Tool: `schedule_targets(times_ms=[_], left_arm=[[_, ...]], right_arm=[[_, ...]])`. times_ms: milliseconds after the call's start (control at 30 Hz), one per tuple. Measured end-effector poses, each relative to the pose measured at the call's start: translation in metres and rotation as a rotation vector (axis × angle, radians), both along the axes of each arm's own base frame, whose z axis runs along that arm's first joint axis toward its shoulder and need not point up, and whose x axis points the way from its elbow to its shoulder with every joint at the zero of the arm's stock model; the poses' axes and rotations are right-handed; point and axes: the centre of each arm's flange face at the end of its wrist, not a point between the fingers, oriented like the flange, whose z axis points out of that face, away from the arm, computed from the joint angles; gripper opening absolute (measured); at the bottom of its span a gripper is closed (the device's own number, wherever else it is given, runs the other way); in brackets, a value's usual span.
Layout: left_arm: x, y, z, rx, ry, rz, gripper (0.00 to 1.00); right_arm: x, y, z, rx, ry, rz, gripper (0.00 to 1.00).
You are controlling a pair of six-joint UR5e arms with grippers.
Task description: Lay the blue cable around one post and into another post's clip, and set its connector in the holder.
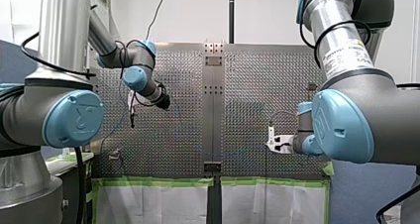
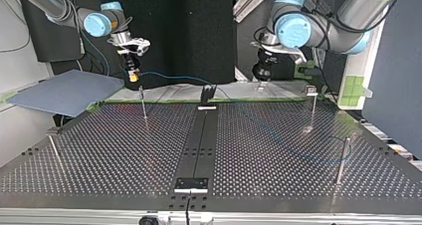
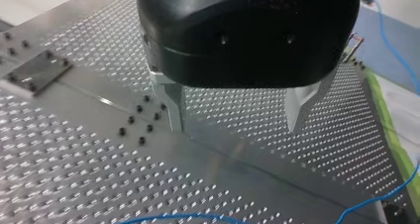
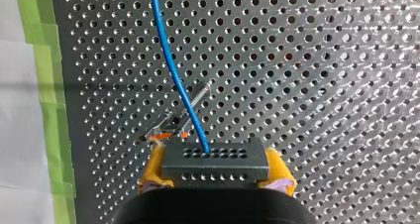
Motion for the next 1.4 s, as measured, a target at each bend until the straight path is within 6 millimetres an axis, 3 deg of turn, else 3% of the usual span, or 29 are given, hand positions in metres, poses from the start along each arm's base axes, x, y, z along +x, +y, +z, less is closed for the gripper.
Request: schedule_targets(times_ms=[400, 933, 1167, 1400], left_arm=[[-0.004, -0.043, -0.034, -0.007, -0.006, -0.081, 1.00], [0.021, -0.129, -0.047, -0.069, -0.134, -0.162, 1.00], [0.010, -0.168, -0.070, -0.094, -0.153, -0.227, 1.00], [-0.007, -0.194, -0.099, -0.105, -0.154, -0.249, 1.00]], right_arm=[[0.002, -0.002, 0.002, 0.000, 0.003, 0.005, 0.00], [0.010, 0.000, 0.004, -0.003, 0.003, 0.023, 0.00], [0.013, -0.001, 0.006, -0.006, 0.002, 0.033, 0.00], [0.014, -0.001, 0.007, -0.007, 0.002, 0.035, 0.00]])
